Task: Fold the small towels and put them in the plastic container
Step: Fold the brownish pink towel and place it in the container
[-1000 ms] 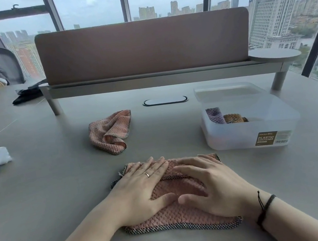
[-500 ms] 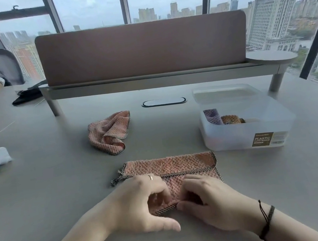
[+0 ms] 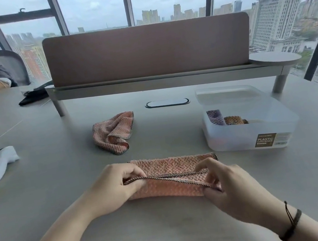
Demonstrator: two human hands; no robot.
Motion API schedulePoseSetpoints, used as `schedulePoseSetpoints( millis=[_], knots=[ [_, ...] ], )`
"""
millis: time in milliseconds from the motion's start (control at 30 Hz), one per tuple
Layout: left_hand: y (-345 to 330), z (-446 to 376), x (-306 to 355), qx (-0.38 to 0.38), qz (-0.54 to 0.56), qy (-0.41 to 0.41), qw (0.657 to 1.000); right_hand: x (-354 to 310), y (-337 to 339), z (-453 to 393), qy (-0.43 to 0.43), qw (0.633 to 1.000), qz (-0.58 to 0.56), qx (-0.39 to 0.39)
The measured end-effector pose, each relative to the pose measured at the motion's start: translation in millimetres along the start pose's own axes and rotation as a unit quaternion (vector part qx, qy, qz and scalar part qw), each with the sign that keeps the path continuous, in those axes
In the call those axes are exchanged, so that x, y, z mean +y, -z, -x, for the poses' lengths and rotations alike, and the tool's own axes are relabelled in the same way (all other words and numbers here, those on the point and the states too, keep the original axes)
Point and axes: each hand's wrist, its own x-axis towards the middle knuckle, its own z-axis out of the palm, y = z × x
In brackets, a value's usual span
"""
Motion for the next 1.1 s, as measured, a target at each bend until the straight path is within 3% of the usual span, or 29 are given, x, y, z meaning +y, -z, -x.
schedulePoseSetpoints(
  millis=[100,200,400,500,667,767,833,900,1033,1100],
  knots=[
    [-2,-3,-6,0.064,-0.044,0.027,0.997,18,10,-9,-0.071,0.991,-0.100,0.054],
    [-5,-6,-7,0.091,-0.077,0.046,0.992,28,12,-16,-0.105,0.986,-0.120,0.047],
    [-9,-4,-7,0.083,-0.123,0.059,0.987,33,-3,-16,-0.117,0.992,-0.034,0.032],
    [-12,-2,-6,0.116,-0.193,0.049,0.973,30,-4,-14,-0.107,0.993,0.005,0.039],
    [-24,0,3,0.196,-0.271,-0.050,0.941,28,-4,-12,-0.077,0.994,0.072,0.033],
    [-34,-1,8,0.184,-0.327,-0.081,0.923,30,3,-19,-0.018,0.994,0.097,0.044],
    [-39,-2,9,0.156,-0.360,-0.072,0.917,30,6,-26,0.006,0.995,0.099,0.007],
    [-41,-3,9,0.130,-0.372,-0.046,0.918,27,5,-31,0.019,0.995,0.089,-0.031],
    [-39,-8,7,0.100,-0.383,-0.004,0.918,11,7,-26,0.051,0.993,0.104,-0.025],
    [-35,-13,5,0.075,-0.371,0.021,0.926,0,9,-21,0.076,0.993,0.061,-0.068]
  ],
)
